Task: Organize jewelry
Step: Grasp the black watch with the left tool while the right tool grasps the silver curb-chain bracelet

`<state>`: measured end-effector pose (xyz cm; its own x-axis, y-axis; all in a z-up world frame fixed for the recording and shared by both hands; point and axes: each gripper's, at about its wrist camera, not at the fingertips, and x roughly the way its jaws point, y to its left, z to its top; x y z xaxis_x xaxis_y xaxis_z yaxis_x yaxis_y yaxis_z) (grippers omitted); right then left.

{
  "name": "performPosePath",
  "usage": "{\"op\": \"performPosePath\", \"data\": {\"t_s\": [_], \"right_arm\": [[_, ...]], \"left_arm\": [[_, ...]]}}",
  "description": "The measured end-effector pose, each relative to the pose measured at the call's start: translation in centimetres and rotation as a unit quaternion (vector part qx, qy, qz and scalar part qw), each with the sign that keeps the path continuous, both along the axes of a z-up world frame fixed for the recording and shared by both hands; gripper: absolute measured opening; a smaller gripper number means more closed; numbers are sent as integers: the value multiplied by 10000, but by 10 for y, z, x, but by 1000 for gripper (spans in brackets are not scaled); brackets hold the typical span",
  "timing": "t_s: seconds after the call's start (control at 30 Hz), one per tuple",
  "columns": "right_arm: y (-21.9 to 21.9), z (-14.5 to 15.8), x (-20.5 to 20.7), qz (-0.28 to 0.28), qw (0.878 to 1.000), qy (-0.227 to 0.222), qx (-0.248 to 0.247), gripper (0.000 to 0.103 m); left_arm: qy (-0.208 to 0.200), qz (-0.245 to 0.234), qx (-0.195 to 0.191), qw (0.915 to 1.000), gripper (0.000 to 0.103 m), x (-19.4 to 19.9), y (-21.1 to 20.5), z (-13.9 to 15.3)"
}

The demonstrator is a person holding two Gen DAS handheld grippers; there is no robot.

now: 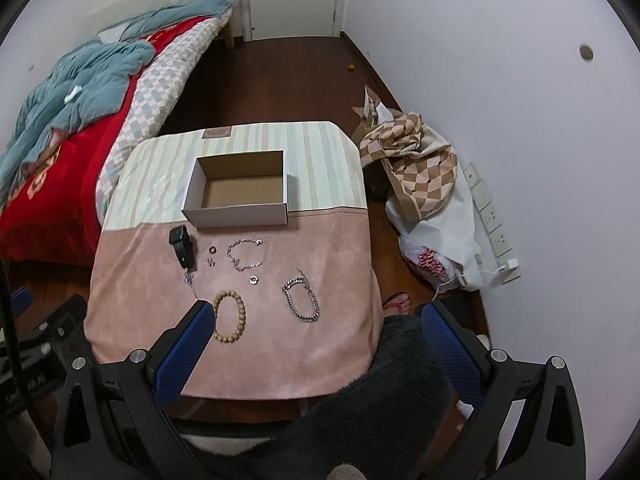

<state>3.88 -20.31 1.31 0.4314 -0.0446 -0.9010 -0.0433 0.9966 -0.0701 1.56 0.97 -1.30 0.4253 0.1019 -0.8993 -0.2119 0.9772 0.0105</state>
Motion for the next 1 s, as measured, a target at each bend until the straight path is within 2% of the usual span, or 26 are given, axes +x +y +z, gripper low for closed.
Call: {"op": "performPosePath", "data": {"t_s": [0.2,0.33,0.4,0.53,0.67,0.8,0.9,0.97,1.0], "right_arm": [[-14,-53,40,-249,9988,411,112,103],[-28,-105,65,-429,9957,803,148,102],[-34,-132,73,-519,9937,971,195,99],[-40,-189,86,-561,9873,1449,329,76],[-43,-234,89,-499,9832,1737,264,62],[-41,-260,86,-443,9804,1909,210,58],[-38,-272,84,-395,9778,2039,285,49],[-36,-280,83,-369,9764,2101,347,32],[-35,-281,84,-374,9755,2137,379,29]], "left_arm": [[217,285,350,9987,103,30,16,-44],[541,282,546,9966,103,41,19,-85],[756,268,584,9951,103,46,19,-107],[1129,177,496,9922,103,50,13,-144],[1400,-62,538,9887,103,53,-2,-172],[1553,-86,557,9863,103,61,-6,-190],[1552,26,497,9866,103,70,0,-194],[1538,89,501,9868,103,78,3,-194],[1521,115,477,9871,103,83,5,-195]]}}
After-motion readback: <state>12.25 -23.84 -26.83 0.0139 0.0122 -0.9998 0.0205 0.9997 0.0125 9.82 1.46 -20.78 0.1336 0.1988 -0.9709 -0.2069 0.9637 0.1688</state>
